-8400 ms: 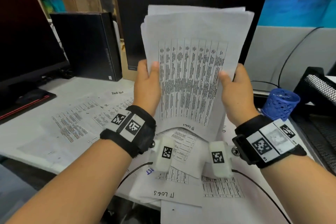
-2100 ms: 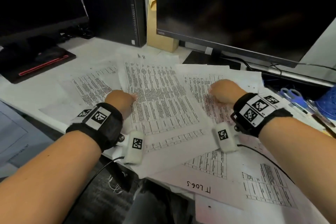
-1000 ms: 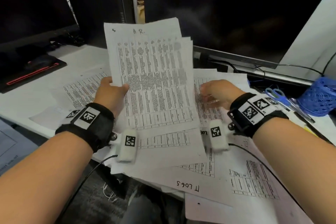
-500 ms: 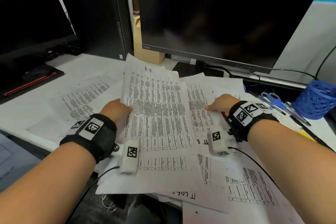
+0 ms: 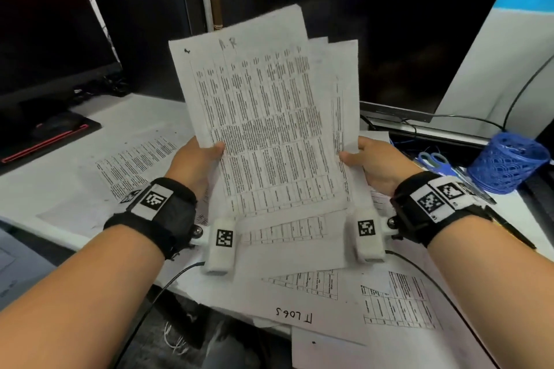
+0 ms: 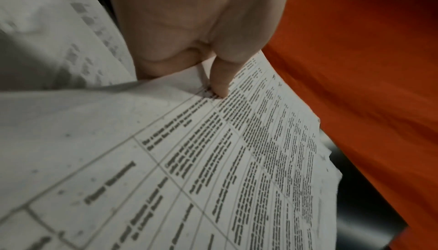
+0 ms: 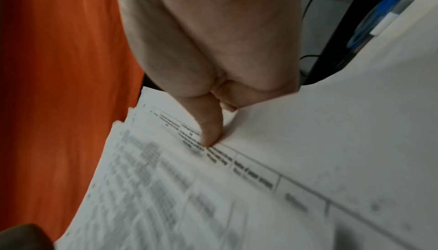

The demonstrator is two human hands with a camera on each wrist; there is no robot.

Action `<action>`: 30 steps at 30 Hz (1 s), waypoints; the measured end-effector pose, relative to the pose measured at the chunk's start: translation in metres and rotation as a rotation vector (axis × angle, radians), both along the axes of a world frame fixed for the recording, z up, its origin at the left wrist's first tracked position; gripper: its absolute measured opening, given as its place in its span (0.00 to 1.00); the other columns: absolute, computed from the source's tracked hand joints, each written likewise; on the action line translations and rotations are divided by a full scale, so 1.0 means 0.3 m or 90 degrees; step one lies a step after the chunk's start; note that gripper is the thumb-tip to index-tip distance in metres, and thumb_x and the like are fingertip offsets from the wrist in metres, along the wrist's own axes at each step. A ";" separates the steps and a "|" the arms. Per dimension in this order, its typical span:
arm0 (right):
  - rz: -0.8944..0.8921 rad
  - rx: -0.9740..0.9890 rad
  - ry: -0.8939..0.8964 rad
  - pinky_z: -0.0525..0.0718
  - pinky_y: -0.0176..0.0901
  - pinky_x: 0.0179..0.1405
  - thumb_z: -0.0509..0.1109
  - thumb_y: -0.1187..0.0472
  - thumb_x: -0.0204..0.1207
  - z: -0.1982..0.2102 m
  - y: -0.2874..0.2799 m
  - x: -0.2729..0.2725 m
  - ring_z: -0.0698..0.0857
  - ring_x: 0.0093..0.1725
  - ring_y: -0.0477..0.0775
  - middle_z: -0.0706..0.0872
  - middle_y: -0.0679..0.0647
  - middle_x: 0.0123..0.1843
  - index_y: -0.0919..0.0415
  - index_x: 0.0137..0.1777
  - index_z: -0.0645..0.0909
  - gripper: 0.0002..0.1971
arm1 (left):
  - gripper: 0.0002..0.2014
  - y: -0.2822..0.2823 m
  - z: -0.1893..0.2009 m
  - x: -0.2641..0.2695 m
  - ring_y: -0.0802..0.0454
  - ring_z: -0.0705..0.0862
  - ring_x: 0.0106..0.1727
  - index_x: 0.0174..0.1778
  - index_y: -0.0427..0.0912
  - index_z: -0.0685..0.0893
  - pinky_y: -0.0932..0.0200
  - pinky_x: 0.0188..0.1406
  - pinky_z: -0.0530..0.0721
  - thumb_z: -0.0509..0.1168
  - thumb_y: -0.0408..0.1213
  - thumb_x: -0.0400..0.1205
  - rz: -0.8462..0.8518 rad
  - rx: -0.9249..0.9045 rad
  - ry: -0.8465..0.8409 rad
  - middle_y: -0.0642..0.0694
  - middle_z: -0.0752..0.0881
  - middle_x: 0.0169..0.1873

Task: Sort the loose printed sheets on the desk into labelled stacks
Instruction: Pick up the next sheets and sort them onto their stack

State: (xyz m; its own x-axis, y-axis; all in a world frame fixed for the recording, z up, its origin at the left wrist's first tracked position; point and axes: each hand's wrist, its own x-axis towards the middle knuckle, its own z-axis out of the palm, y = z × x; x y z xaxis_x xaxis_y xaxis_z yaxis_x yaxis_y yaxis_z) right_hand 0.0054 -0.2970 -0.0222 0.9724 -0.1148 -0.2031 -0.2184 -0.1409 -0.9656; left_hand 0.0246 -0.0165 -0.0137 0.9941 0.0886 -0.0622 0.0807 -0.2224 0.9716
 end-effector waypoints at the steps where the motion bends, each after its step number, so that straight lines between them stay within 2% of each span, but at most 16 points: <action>1: -0.021 0.008 -0.029 0.83 0.61 0.62 0.65 0.67 0.81 0.010 0.017 -0.012 0.89 0.56 0.58 0.90 0.58 0.56 0.61 0.61 0.83 0.11 | 0.16 -0.016 0.008 -0.003 0.67 0.78 0.41 0.71 0.44 0.76 0.82 0.30 0.77 0.58 0.37 0.87 -0.004 -0.023 -0.017 0.56 0.80 0.57; 3: -0.112 0.004 -0.096 0.83 0.57 0.63 0.63 0.60 0.83 0.031 0.060 -0.038 0.87 0.53 0.52 0.89 0.57 0.57 0.62 0.61 0.83 0.12 | 0.15 -0.046 0.027 -0.009 0.57 0.85 0.51 0.69 0.46 0.78 0.61 0.54 0.85 0.62 0.37 0.85 0.012 -0.083 -0.043 0.53 0.85 0.60; 4: -0.170 0.007 -0.128 0.81 0.54 0.65 0.60 0.54 0.84 0.044 0.082 -0.056 0.84 0.52 0.50 0.87 0.56 0.58 0.63 0.65 0.80 0.17 | 0.14 -0.062 0.035 -0.012 0.54 0.85 0.54 0.67 0.46 0.78 0.52 0.59 0.84 0.63 0.36 0.84 0.032 -0.102 -0.061 0.51 0.86 0.58; 5: -0.209 0.002 -0.160 0.78 0.52 0.64 0.57 0.49 0.85 0.055 0.101 -0.075 0.80 0.53 0.48 0.84 0.52 0.58 0.62 0.68 0.78 0.21 | 0.13 -0.078 0.045 -0.019 0.54 0.85 0.55 0.65 0.45 0.78 0.51 0.59 0.84 0.64 0.36 0.84 0.050 -0.114 -0.082 0.52 0.86 0.55; 7: -0.205 -0.063 -0.225 0.79 0.45 0.60 0.56 0.48 0.85 0.078 0.125 -0.109 0.80 0.53 0.46 0.81 0.45 0.57 0.58 0.67 0.77 0.19 | 0.12 -0.112 0.068 -0.034 0.58 0.85 0.51 0.62 0.47 0.75 0.63 0.51 0.85 0.64 0.34 0.84 0.071 -0.130 -0.139 0.55 0.85 0.50; 9: -0.194 -0.135 -0.272 0.82 0.36 0.52 0.59 0.55 0.85 0.101 0.123 -0.137 0.82 0.50 0.42 0.83 0.44 0.53 0.55 0.60 0.77 0.10 | 0.13 -0.147 0.104 -0.065 0.66 0.84 0.48 0.64 0.46 0.73 0.75 0.40 0.83 0.63 0.33 0.84 0.074 -0.120 -0.209 0.57 0.84 0.49; 10: -0.200 -0.148 -0.294 0.81 0.32 0.47 0.59 0.58 0.84 0.119 0.116 -0.148 0.81 0.49 0.39 0.83 0.42 0.50 0.53 0.58 0.76 0.07 | 0.14 -0.161 0.124 -0.079 0.69 0.83 0.48 0.65 0.45 0.72 0.78 0.39 0.82 0.63 0.33 0.84 0.078 -0.114 -0.246 0.59 0.84 0.49; 13: -0.237 -0.168 -0.369 0.77 0.30 0.42 0.59 0.61 0.84 0.180 0.089 -0.181 0.81 0.48 0.43 0.82 0.44 0.50 0.53 0.58 0.75 0.07 | 0.17 -0.192 0.192 -0.133 0.70 0.83 0.54 0.68 0.45 0.69 0.73 0.52 0.83 0.60 0.31 0.84 0.106 -0.105 -0.355 0.62 0.82 0.53; 17: -0.213 -0.152 -0.371 0.81 0.43 0.56 0.61 0.56 0.83 0.191 0.074 -0.241 0.82 0.56 0.44 0.83 0.42 0.55 0.49 0.62 0.76 0.09 | 0.18 -0.229 0.220 -0.205 0.67 0.79 0.61 0.74 0.44 0.66 0.73 0.61 0.78 0.54 0.32 0.87 0.079 -0.059 -0.446 0.56 0.80 0.64; 19: -0.178 -0.158 -0.342 0.80 0.44 0.59 0.62 0.51 0.82 0.186 0.069 -0.266 0.82 0.60 0.45 0.83 0.41 0.59 0.50 0.66 0.76 0.14 | 0.19 -0.243 0.203 -0.228 0.63 0.78 0.64 0.75 0.42 0.64 0.70 0.63 0.78 0.54 0.35 0.87 0.049 -0.038 -0.443 0.53 0.78 0.67; 21: -0.159 -0.158 -0.338 0.80 0.44 0.59 0.64 0.49 0.82 0.215 0.060 -0.276 0.82 0.60 0.45 0.83 0.42 0.59 0.51 0.68 0.75 0.17 | 0.23 -0.250 0.187 -0.236 0.59 0.77 0.69 0.77 0.43 0.61 0.59 0.70 0.77 0.57 0.37 0.86 0.029 -0.033 -0.425 0.52 0.76 0.70; 23: -0.170 -0.148 -0.372 0.83 0.49 0.61 0.66 0.51 0.80 0.275 0.048 -0.266 0.83 0.58 0.46 0.83 0.45 0.60 0.53 0.68 0.73 0.18 | 0.26 -0.253 0.177 -0.235 0.56 0.75 0.71 0.79 0.45 0.59 0.48 0.73 0.74 0.58 0.37 0.86 0.014 -0.043 -0.403 0.51 0.75 0.72; 25: -0.193 -0.139 -0.428 0.85 0.52 0.60 0.68 0.55 0.79 0.351 0.041 -0.250 0.85 0.58 0.48 0.84 0.50 0.61 0.50 0.71 0.68 0.22 | 0.27 -0.253 0.173 -0.233 0.53 0.75 0.73 0.80 0.46 0.58 0.45 0.73 0.74 0.60 0.37 0.85 0.002 -0.051 -0.389 0.51 0.75 0.73; 27: -0.196 -0.158 -0.498 0.84 0.47 0.62 0.68 0.59 0.78 0.422 0.038 -0.241 0.84 0.60 0.48 0.82 0.52 0.65 0.45 0.76 0.63 0.28 | 0.27 -0.249 0.165 -0.232 0.54 0.77 0.71 0.78 0.47 0.60 0.46 0.72 0.76 0.62 0.38 0.84 0.004 -0.065 -0.369 0.51 0.77 0.70; 29: -0.165 -0.251 -0.549 0.72 0.34 0.72 0.66 0.62 0.78 0.482 0.044 -0.235 0.75 0.71 0.44 0.73 0.44 0.75 0.44 0.78 0.63 0.30 | 0.27 -0.241 0.151 -0.228 0.56 0.79 0.67 0.76 0.47 0.63 0.51 0.69 0.78 0.64 0.38 0.83 0.008 -0.079 -0.345 0.52 0.79 0.67; 30: -0.147 -0.306 -0.548 0.67 0.30 0.74 0.66 0.62 0.79 0.500 0.048 -0.227 0.71 0.74 0.42 0.72 0.40 0.75 0.44 0.76 0.66 0.27 | 0.26 -0.237 0.141 -0.226 0.56 0.80 0.66 0.75 0.48 0.64 0.54 0.68 0.78 0.65 0.38 0.82 0.008 -0.088 -0.331 0.53 0.80 0.66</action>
